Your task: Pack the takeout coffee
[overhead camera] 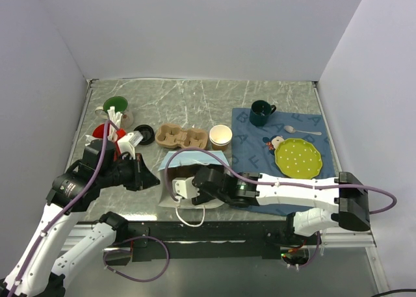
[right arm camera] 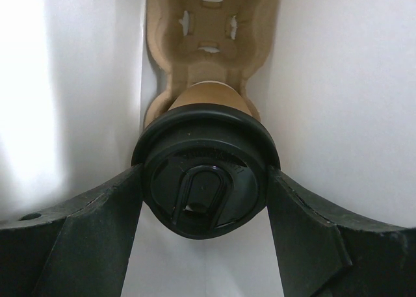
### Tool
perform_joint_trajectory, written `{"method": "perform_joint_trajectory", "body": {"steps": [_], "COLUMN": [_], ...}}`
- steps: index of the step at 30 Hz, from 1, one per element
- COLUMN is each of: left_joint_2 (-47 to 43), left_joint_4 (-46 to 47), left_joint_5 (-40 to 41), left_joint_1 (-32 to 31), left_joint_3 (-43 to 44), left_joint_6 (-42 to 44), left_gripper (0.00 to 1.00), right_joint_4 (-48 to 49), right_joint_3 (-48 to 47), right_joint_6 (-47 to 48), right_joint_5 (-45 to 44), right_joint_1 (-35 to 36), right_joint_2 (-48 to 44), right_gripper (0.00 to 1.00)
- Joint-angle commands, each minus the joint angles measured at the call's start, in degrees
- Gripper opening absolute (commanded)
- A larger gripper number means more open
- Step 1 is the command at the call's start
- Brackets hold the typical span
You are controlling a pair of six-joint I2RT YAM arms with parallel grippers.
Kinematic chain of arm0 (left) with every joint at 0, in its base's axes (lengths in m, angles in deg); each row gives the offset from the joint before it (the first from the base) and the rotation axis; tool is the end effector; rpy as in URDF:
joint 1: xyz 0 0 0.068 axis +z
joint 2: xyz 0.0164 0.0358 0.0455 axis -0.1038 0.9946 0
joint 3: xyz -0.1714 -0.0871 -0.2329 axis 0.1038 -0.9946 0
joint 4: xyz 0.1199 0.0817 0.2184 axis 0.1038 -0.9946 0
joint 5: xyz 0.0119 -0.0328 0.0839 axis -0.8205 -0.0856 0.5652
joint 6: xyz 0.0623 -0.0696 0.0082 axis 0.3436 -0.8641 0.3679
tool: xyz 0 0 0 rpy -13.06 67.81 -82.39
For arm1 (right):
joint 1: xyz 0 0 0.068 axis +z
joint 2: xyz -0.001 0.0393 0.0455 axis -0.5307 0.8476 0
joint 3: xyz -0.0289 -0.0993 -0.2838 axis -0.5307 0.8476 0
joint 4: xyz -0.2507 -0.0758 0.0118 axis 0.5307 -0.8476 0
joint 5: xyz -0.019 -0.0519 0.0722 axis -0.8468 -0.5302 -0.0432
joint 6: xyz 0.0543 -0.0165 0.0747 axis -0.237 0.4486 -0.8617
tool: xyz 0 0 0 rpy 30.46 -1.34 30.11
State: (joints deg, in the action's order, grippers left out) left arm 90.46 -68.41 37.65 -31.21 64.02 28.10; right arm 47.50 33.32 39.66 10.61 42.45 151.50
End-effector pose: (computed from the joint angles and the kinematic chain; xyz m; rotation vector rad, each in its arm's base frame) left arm 0.0895 -0.0830 0.3385 0.1648 2.3730 -0.9996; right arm 0.1111 0.2932 0.2584 -1.8614 1.3495 -0.1162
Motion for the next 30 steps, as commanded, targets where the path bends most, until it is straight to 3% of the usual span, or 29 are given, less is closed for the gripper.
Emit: {"method": "perform_joint_trajectory", "body": {"steps": [1,14,30], "left_joint_2": [-0.38,0.5,2.08], "left_joint_4": [-0.72,-1.34,0.07], "left_joint_5": [-1.29,0.03,-0.76], "left_joint_1": [0.03,0.03,0.03], "left_joint_3": [0.67,1.64,2.51], "left_joint_6": [0.65,1.79,1.7], "left_gripper": [0.01,0.01,0.01], "right_joint_4": [1.58,-4.66,-3.96], "right_joint_3": [-2.15,-7.07,-2.77], "right_joint_6": [0.1,2.65,5.73], "right_joint_5": [-0.33,-1.92,-1.74], "right_joint_1": [0.3,0.21,0.12], "right_joint_2": [2.04,0.46,0.81], "right_gripper": [0.44,0.44,0.43]}}
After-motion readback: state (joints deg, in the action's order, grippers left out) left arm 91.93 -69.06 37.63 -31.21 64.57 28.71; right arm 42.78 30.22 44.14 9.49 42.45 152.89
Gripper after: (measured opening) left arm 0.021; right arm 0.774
